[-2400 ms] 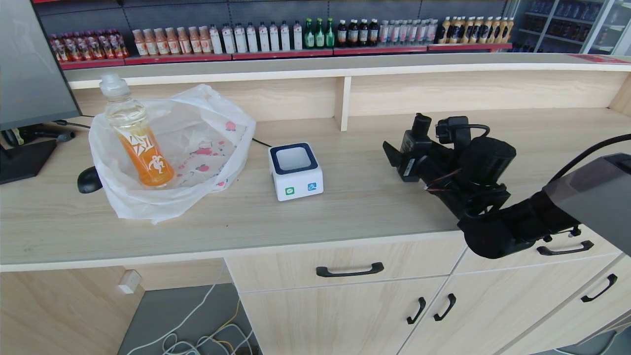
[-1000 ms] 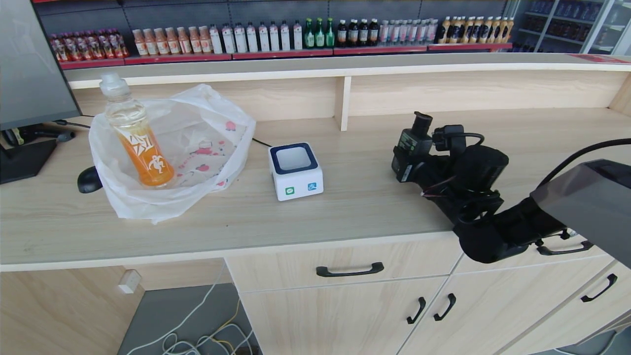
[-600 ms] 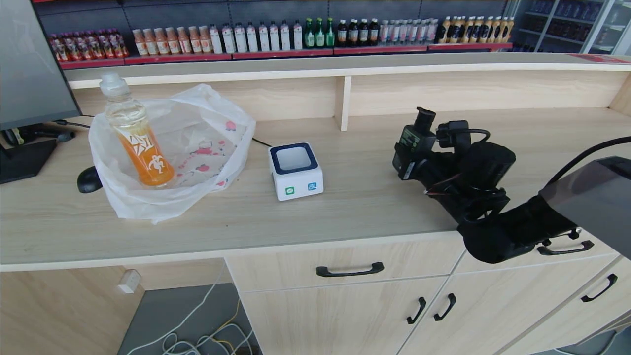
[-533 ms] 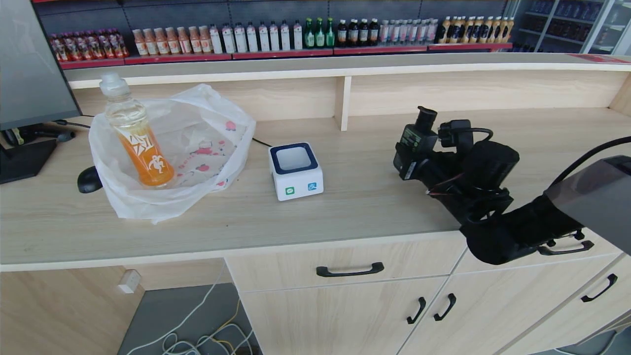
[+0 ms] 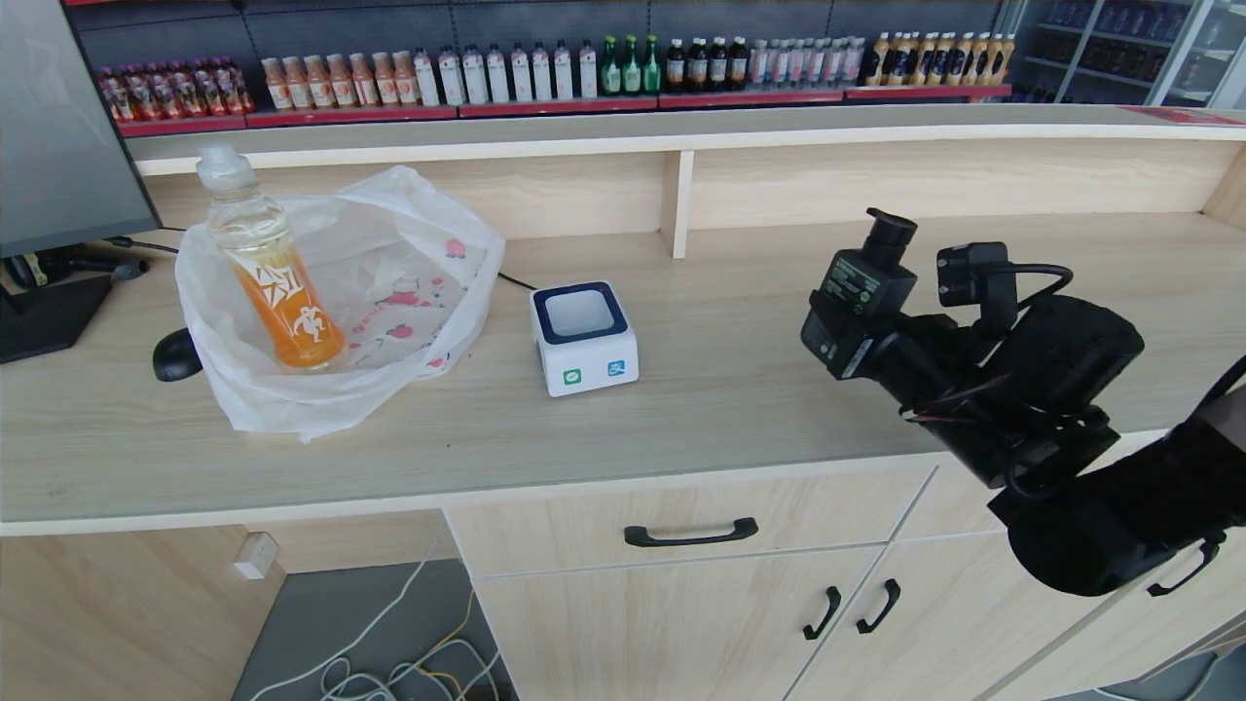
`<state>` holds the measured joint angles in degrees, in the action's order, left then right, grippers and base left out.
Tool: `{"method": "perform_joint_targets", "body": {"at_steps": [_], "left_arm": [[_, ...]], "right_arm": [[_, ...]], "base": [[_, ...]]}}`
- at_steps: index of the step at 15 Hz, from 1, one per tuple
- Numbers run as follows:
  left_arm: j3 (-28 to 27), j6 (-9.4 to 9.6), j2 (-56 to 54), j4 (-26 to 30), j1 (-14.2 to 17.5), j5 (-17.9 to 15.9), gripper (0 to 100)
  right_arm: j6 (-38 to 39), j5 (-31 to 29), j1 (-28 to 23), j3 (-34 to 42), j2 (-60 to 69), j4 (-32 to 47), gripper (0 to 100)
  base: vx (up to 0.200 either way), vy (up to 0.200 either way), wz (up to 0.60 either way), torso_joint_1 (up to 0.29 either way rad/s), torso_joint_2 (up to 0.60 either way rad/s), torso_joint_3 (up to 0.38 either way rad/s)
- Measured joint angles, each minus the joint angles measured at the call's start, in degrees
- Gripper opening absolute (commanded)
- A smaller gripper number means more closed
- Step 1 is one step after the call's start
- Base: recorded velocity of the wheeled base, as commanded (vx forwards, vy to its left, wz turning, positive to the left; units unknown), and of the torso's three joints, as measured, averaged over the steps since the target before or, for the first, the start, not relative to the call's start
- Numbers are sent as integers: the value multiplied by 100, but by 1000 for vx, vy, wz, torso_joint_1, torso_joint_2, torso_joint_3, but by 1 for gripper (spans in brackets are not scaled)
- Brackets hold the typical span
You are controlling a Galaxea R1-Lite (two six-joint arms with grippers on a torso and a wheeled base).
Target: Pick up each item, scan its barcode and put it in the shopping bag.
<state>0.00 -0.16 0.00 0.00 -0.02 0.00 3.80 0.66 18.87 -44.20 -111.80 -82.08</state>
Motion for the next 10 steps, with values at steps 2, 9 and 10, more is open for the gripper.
{"method": "perform_joint_targets", "body": {"at_steps": [2, 9, 10], "left_arm": [[0, 0, 2, 0, -2, 0, 100], [0, 0, 2, 0, -2, 0, 100], [0, 0, 2, 0, -5, 0, 100]], "right_arm": [[76, 23, 146, 430, 372, -46, 0], [76, -4, 1174, 2061, 1447, -597, 0], [77, -4, 1243, 2293, 1512, -718, 0]], "base": [[0, 0, 0, 0, 0, 0], [0, 0, 0, 0, 0, 0], [0, 0, 0, 0, 0, 0]]}}
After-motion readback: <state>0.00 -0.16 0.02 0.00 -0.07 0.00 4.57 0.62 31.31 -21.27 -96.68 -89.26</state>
